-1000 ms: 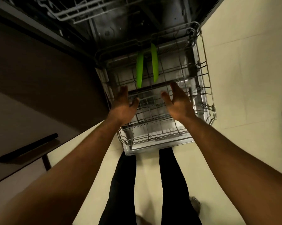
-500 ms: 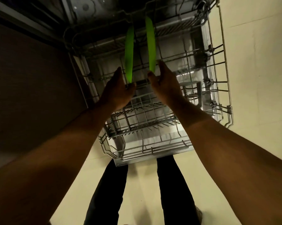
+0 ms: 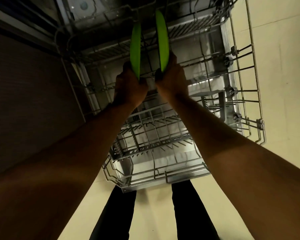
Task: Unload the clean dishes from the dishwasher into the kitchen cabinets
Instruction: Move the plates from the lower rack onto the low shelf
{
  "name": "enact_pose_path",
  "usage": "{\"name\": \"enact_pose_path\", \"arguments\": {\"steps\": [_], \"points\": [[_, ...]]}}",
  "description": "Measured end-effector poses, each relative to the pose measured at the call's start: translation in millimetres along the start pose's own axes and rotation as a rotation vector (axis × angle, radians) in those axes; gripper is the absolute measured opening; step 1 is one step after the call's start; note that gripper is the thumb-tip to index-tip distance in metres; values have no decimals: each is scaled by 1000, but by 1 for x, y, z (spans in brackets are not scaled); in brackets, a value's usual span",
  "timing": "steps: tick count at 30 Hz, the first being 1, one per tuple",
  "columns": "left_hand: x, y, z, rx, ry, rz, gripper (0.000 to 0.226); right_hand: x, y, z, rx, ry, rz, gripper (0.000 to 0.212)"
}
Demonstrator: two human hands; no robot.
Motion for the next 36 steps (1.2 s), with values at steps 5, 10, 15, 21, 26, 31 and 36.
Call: {"name": "enact_pose_path", "arguments": {"steps": [5,10,15,21,26,31,36], "points": [[-3,-13,12,33,16,27,44,-4,16,13,-35,4,-99,43],[-7,-29,40,43,4,148,43,-20,26,41,-39,10,-146,40],[-26,-40,74,45,32,201,47,-45,31,82,-30,23,-213,40],[-77,-63,117,-8,117,183,41,-100,35,109,-25,159,-249,34],[-129,-82,165,-47,153,238,40,-153,42,137,-77,177,-258,33],[-188,-104,212,-59,164,293,34,-212,58,176,-147,166,-262,29],[-241,-137,249,-118,171,286,39,-269,71,217,-209,178,-211,30]]}}
Point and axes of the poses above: each hand's wrist, its own x-axis towards the middle knuckle, its own z-axis out of the back of the hand, y = z × x, the point moved 7 cm from there along x, towards the middle knuckle, and after that the axes turned 14 degrees about -z, right-handed, at the moved point
